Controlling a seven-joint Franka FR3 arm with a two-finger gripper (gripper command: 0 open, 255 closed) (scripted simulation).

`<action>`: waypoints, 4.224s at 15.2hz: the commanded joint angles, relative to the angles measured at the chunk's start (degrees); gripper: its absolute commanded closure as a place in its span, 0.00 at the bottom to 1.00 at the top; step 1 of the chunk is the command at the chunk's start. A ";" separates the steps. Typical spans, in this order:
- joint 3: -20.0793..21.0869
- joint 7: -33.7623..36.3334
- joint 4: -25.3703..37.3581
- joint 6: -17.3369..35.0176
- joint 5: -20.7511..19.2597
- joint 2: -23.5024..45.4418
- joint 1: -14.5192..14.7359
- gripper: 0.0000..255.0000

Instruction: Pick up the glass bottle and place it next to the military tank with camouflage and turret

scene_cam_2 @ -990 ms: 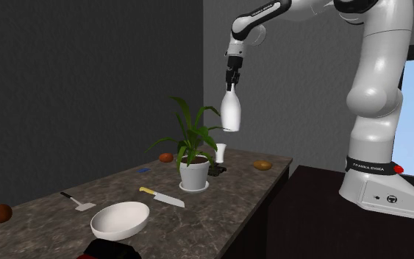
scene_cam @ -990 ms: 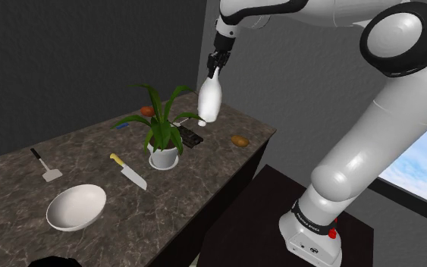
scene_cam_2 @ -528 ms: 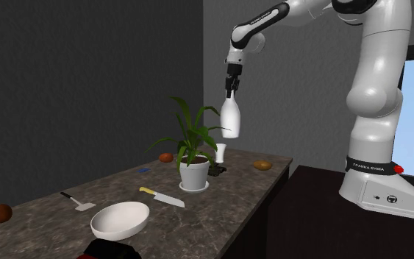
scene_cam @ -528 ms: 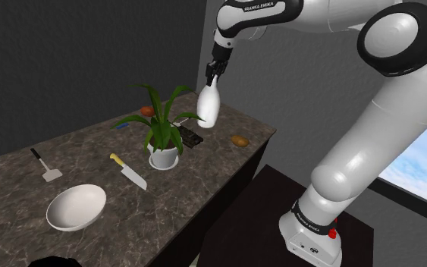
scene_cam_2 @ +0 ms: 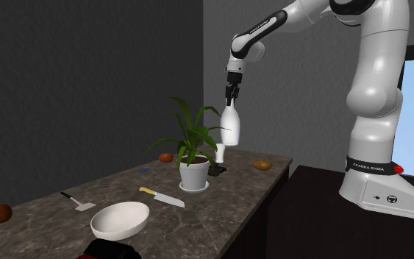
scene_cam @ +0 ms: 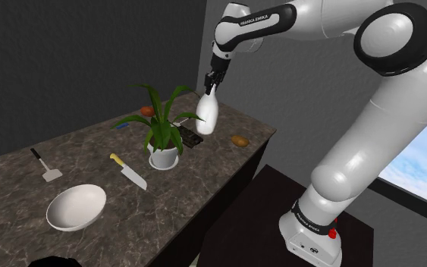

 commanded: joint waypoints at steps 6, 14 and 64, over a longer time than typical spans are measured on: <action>0.06 -0.07 -3.58 5.25 -0.07 1.61 0.07 1.00; 0.09 -0.13 -6.91 11.13 -0.23 4.17 0.15 1.00; -0.01 -0.42 -13.08 24.59 -0.75 11.51 0.15 0.00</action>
